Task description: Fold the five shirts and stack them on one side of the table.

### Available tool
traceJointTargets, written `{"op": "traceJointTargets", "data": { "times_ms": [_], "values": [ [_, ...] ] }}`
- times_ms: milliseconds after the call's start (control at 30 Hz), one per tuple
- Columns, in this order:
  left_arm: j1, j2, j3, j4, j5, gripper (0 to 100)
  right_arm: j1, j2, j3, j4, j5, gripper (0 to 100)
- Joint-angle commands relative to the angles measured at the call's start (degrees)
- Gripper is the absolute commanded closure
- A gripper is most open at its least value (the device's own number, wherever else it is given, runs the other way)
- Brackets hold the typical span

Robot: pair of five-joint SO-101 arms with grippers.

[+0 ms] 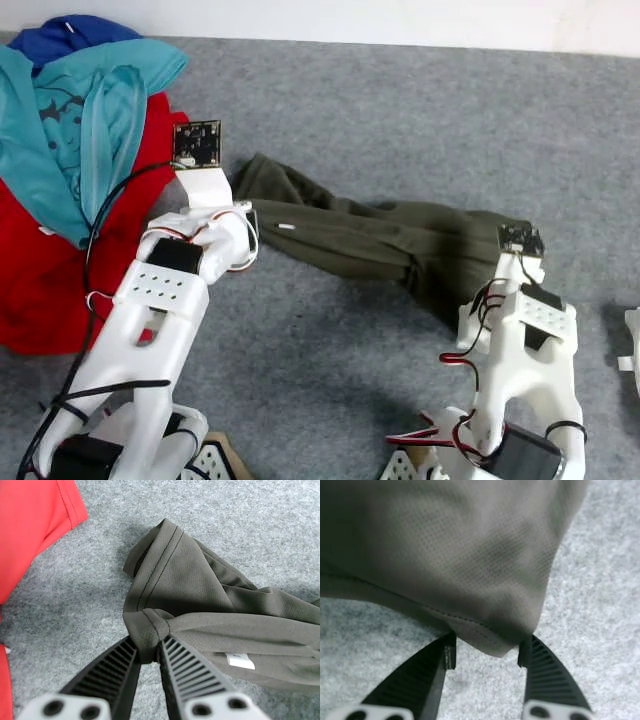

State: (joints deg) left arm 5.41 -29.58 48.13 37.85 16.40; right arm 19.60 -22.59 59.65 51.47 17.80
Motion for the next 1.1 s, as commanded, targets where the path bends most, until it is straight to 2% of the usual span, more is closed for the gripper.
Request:
{"op": "traceJointTargets", "data": {
  "times_ms": [0,200,500,700,800,967,1067],
  "values": [
    [-0.40,-1.80,-0.13,-1.05,-0.09,99,-0.57,-1.45,0.13,-1.45,0.44,79.6],
    [-0.40,-1.80,0.13,-1.05,-0.09,99,-0.04,-1.36,3.21,-4.79,0.44,83.5],
    [-0.40,-1.80,0.13,-1.05,-0.09,99,0.13,-1.36,3.65,-6.64,0.53,99.5],
    [-0.40,-2.33,-0.31,-0.88,0.00,99,4.97,-1.63,3.21,-6.99,0.44,99.1],
    [-0.40,-2.42,-2.33,-0.18,0.00,99,4.88,-1.45,3.38,-6.99,0.44,99.1],
    [-0.40,-2.42,-5.76,6.68,-0.09,99,3.82,-1.45,3.74,-6.99,0.35,99.1],
    [-0.48,-2.42,-5.76,6.77,-0.09,99,3.65,-1.45,3.74,-7.08,0.35,99.1]
  ]
}}
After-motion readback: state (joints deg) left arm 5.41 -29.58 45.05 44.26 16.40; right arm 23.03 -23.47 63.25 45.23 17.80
